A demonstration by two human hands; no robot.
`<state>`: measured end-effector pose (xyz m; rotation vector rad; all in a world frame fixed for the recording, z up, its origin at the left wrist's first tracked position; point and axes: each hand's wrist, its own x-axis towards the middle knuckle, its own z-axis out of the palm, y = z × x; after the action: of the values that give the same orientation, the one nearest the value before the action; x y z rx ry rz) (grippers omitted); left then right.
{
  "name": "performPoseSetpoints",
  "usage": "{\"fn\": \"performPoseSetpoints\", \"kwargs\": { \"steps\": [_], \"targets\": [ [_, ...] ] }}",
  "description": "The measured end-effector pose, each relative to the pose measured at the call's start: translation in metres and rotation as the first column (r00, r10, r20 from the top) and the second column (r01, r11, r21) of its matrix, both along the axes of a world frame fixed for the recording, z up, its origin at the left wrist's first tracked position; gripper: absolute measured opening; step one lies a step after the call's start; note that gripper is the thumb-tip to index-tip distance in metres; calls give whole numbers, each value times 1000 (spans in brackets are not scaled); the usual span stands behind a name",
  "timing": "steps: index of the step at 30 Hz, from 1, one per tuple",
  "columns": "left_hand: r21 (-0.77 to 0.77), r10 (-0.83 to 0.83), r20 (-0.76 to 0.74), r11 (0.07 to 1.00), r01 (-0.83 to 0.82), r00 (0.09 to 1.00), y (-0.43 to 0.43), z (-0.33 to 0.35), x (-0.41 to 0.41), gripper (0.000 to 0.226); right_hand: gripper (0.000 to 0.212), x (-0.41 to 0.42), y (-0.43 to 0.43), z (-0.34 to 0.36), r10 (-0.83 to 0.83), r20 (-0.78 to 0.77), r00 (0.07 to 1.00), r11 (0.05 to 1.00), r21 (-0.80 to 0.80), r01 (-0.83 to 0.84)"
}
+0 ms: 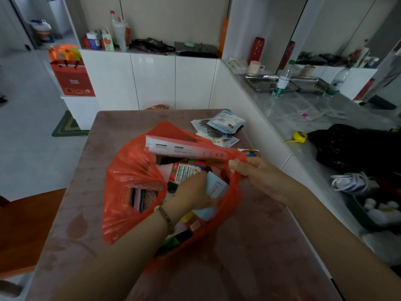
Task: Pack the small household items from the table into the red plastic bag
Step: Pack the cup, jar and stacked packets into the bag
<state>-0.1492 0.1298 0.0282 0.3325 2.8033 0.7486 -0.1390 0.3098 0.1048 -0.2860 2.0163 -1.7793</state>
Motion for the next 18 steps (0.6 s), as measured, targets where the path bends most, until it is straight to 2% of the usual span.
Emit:
{"fn": "performPoseSetpoints", "kwargs": {
  "steps": [2, 4, 7, 10, 14, 17, 18],
  "targets": [
    [40, -38, 30, 999, 37, 999, 0, -1, -4, 61, 30, -6, -2, 0, -6, 3, 1000, 1000, 5, 6],
    [245, -51, 48, 969, 38, 998, -9, 7, -9, 52, 31, -12, -2, -1, -8, 3, 1000, 1000, -7, 8],
    [433, 120, 5, 895, -110, 993, -34, 24, -22, 37, 25, -24, -1, -6, 50, 67, 997, 999, -6, -49],
    [494, 235, -72, 852, -170, 969, -50, 41, -40, 42, 31, -40, -1, -9, 119, 119, 986, 992, 37, -124],
    [581, 276, -229, 808, -96, 934, -44, 59, -69, 25, 39, -66, 14, -6, 170, 156, 973, 982, 59, -181],
    [567, 257, -257, 821, -70, 932, -25, 71, -98, 22, 70, -87, 37, -6, 249, 259, 933, 965, 12, -261],
    [564, 244, -245, 823, -67, 938, -17, 74, -111, 21, 71, -96, 48, -7, 274, 296, 915, 960, -22, -280]
  ]
}}
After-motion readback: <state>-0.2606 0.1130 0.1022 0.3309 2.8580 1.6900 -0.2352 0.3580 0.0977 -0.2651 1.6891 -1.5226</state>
